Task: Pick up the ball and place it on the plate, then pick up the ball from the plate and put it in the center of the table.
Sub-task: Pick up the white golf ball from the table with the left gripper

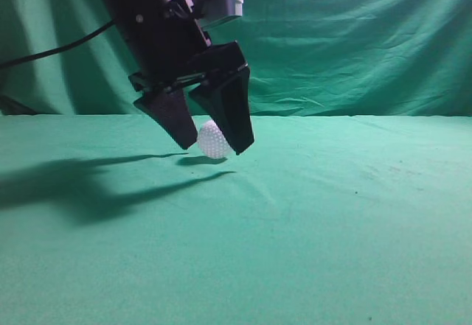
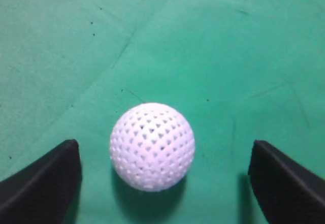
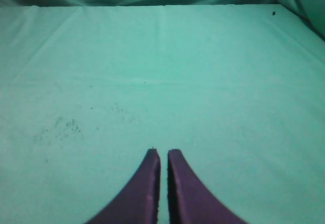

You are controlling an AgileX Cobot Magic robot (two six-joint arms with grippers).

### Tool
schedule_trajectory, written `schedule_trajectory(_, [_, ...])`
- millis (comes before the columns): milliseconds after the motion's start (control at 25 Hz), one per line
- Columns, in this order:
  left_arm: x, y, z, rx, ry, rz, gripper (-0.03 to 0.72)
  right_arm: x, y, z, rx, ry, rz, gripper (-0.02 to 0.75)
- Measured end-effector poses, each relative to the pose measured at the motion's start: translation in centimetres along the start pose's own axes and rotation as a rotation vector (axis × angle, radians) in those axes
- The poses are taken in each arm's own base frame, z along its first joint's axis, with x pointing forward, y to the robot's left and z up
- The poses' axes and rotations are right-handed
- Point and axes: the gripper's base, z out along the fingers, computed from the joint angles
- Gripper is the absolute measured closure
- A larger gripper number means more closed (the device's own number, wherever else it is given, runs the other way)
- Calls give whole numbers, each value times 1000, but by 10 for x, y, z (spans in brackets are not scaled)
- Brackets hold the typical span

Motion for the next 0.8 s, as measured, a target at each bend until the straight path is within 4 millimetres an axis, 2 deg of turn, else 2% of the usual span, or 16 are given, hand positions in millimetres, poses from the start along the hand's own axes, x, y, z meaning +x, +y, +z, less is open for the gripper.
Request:
schedule_trajectory(120, [1, 1, 2, -5, 6, 9, 43, 0, 0, 0, 0, 0, 0, 738])
schedule_trajectory(160, [1, 1, 2, -7, 8, 13, 104, 0, 0, 0, 0, 0, 0, 738])
schedule_trajectory(200, [1, 1, 2, -9, 9, 17, 102, 0, 0, 0, 0, 0, 0, 738])
schedule_trajectory(240, [2, 1, 3, -10, 9, 16, 143, 0, 0, 0, 0, 0, 0, 738])
schedule_trajectory(280, [2, 2, 4, -11, 10, 15, 153, 0, 0, 0, 0, 0, 0, 738])
schedule_trajectory(480, [2, 3, 7, -18, 5, 15, 143, 0, 0, 0, 0, 0, 0, 738])
schedule_trajectory(560, [1, 4, 8, -22, 0, 15, 211, 0, 0, 0, 0, 0, 0, 738])
schedule_trajectory(680, [0, 5, 10, -31, -7, 15, 381, 0, 0, 0, 0, 0, 0, 738])
schedule_trajectory(720, [0, 5, 10, -31, -7, 16, 400, 0, 0, 0, 0, 0, 0, 738])
schedule_trajectory(800, [1, 5, 10, -35, -4, 25, 385, 0, 0, 0, 0, 0, 0, 738])
